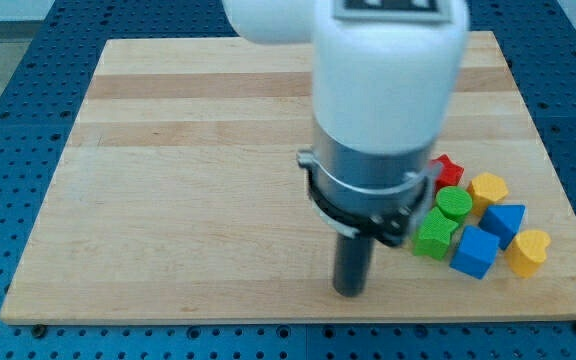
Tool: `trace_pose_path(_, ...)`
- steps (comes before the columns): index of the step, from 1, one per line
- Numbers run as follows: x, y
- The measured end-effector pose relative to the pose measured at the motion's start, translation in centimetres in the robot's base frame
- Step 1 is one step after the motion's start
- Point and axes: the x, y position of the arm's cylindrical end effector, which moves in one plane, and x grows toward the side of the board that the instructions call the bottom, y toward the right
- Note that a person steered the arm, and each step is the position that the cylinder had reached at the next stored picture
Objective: Push the heart into the blue blocks
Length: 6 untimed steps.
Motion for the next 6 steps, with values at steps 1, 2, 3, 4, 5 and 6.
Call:
trace_pose_path(1, 1.1, 5.0)
trace_pose_path(2, 1.1, 11.2)
trace_pose_path(3, 1.1, 17.3)
trace_pose_path(4, 0.6, 21.7)
trace_pose_path(5, -0.5, 22.2)
trace_pose_path(6, -1.4, 20.1)
